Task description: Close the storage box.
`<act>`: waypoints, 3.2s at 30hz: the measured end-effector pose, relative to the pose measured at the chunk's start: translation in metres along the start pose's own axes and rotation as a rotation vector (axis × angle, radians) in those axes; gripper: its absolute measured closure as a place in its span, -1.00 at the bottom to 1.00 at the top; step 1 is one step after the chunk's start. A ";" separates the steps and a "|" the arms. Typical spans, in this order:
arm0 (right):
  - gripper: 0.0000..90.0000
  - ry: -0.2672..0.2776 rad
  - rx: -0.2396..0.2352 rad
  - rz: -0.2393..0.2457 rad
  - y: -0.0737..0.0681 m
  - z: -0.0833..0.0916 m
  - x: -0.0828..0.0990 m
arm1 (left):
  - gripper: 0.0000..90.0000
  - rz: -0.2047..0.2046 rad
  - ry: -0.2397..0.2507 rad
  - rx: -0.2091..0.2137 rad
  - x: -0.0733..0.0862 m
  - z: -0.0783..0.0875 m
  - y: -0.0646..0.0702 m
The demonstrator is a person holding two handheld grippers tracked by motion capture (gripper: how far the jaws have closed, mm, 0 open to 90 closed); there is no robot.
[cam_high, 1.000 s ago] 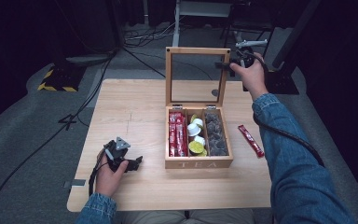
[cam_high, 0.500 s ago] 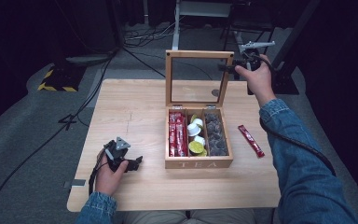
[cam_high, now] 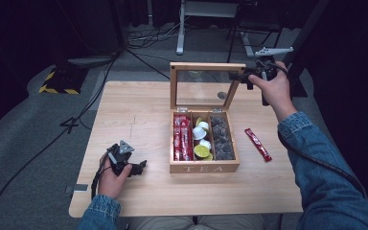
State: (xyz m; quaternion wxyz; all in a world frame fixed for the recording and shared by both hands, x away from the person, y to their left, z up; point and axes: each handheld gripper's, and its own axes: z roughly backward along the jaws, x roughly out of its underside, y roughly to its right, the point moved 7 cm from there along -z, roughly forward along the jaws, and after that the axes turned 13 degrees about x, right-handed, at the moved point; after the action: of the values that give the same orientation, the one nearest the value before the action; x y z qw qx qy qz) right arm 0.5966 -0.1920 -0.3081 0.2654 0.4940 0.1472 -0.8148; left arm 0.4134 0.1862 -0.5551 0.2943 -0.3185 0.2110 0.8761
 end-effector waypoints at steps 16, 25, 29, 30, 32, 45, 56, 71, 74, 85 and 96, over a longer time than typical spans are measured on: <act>0.00 -0.076 0.039 0.071 -0.018 0.034 0.014 | -0.76 0.005 0.006 0.000 0.000 0.000 0.000; -0.01 -0.096 0.046 0.106 -0.030 0.047 0.028 | -0.76 0.004 0.005 0.000 0.000 0.000 0.000; -0.01 -0.100 0.053 0.129 -0.036 0.053 0.035 | -0.76 0.004 0.007 -0.002 0.000 0.000 0.000; 0.00 -0.103 0.053 0.132 -0.038 0.054 0.037 | -0.76 0.004 0.008 -0.003 0.000 0.000 0.000; 0.00 -0.108 0.053 0.138 -0.041 0.057 0.041 | -0.76 0.004 0.008 -0.003 0.000 0.000 0.000; -0.02 -0.130 0.049 0.188 -0.058 0.072 0.070 | -0.76 0.006 0.008 -0.001 0.000 -0.001 0.000; -0.09 -0.150 0.059 0.236 -0.071 0.079 0.096 | -0.76 0.008 0.011 0.000 0.000 -0.001 0.001; -0.18 -0.197 0.051 0.293 -0.085 0.084 0.134 | -0.76 0.006 0.009 0.000 0.000 -0.001 0.000; -0.21 -0.202 0.049 0.297 -0.086 0.083 0.140 | -0.76 0.006 0.009 0.000 0.000 -0.001 0.000; -0.33 -0.253 0.036 0.314 -0.091 0.078 0.169 | -0.76 0.004 0.008 -0.002 0.000 -0.001 0.000; -0.34 -0.321 0.006 0.306 -0.095 0.070 0.198 | -0.76 0.006 0.009 0.000 0.000 -0.001 0.000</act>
State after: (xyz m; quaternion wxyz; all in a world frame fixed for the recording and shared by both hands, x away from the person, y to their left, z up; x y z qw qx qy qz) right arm 0.4172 -0.2071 -0.4523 0.4045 0.3752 0.0241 -0.8336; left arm 0.4136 0.1854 -0.5554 0.2909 -0.3217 0.2130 0.8755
